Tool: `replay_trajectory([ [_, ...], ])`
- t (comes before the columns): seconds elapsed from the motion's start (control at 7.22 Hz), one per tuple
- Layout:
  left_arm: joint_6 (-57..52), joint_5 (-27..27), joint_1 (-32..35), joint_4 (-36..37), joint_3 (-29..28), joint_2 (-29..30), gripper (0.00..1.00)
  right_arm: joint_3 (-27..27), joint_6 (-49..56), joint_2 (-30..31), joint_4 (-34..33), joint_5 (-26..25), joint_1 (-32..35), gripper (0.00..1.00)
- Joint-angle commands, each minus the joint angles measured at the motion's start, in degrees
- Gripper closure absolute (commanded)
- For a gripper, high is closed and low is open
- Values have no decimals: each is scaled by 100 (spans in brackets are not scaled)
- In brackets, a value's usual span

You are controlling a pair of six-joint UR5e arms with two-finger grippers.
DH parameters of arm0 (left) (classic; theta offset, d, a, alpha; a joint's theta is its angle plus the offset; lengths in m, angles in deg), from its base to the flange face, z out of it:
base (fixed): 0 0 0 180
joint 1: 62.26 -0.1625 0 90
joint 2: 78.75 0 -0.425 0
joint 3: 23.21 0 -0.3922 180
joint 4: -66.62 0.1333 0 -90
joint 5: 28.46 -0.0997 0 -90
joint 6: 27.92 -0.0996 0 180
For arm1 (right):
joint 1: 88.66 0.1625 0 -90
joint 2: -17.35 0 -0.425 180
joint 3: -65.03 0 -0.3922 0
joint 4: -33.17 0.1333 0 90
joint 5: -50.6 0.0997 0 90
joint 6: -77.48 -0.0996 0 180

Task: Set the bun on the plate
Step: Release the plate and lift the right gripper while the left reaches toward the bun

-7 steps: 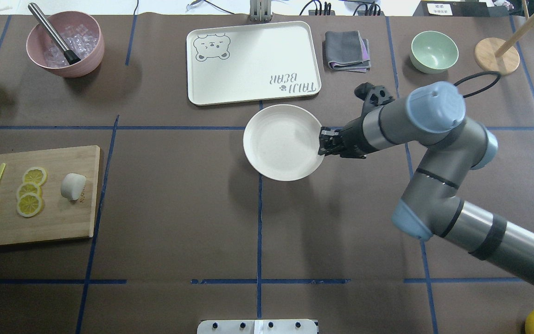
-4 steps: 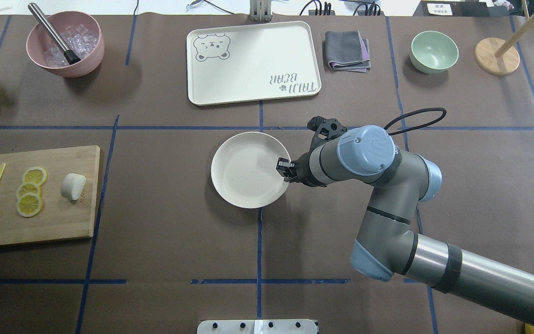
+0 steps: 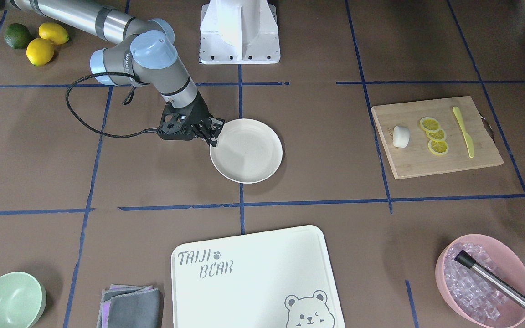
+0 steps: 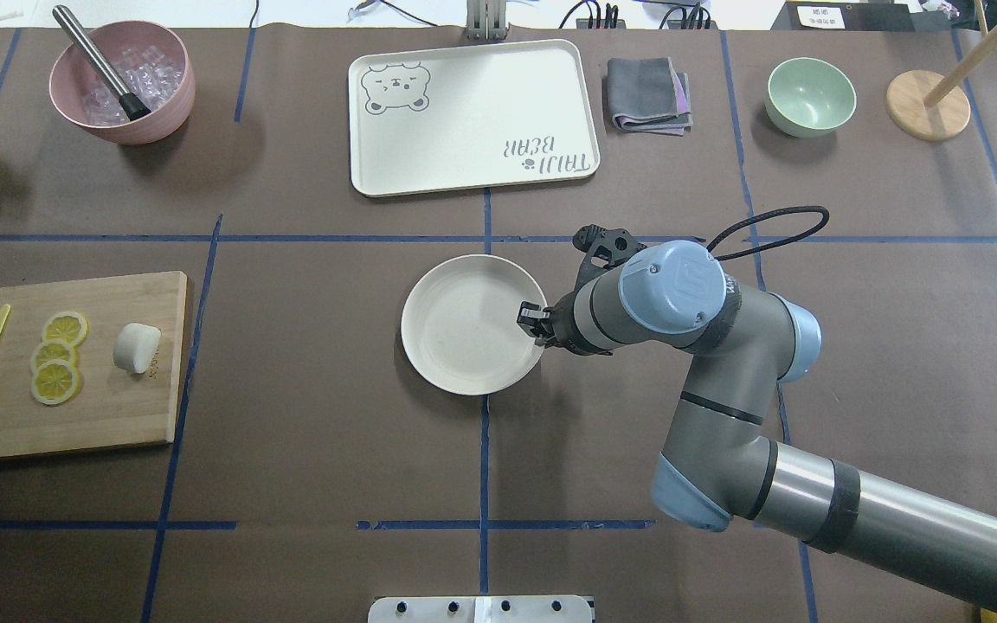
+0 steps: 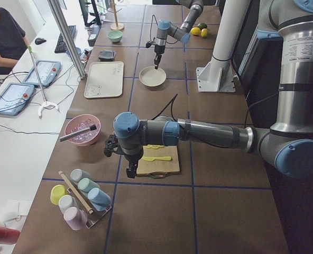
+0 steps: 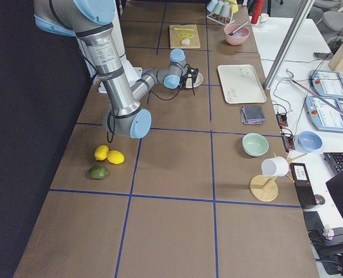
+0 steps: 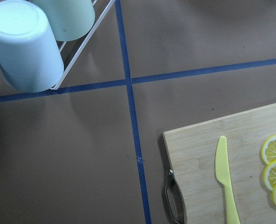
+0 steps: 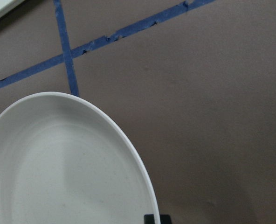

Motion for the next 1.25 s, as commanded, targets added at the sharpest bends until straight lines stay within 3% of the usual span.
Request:
replay_trajectory([
  [0.0, -2, 1, -67, 0, 0, 7, 0, 19, 9, 24, -2, 39, 83, 14],
  [0.14, -2, -8, -120, -104, 0, 7, 0, 72, 9, 24, -11, 48, 127, 0],
  [0.28, 137, -25, -277, -393, 0, 7, 0, 238, 27, 172, -46, 135, 224, 0],
  [0.55, 2202, -121, -1109, -1418, 297, 15, 0, 886, 471, 165, -1296, 635, 767, 0],
  [0.83, 3900, -603, -2163, -1547, 1156, -37, 0, 1432, 1891, 173, -2833, 637, 1189, 0],
  [1.11, 5388, -1199, -3296, -1677, 1581, -46, 0, 1671, 2941, 321, -3324, 820, 1829, 0],
])
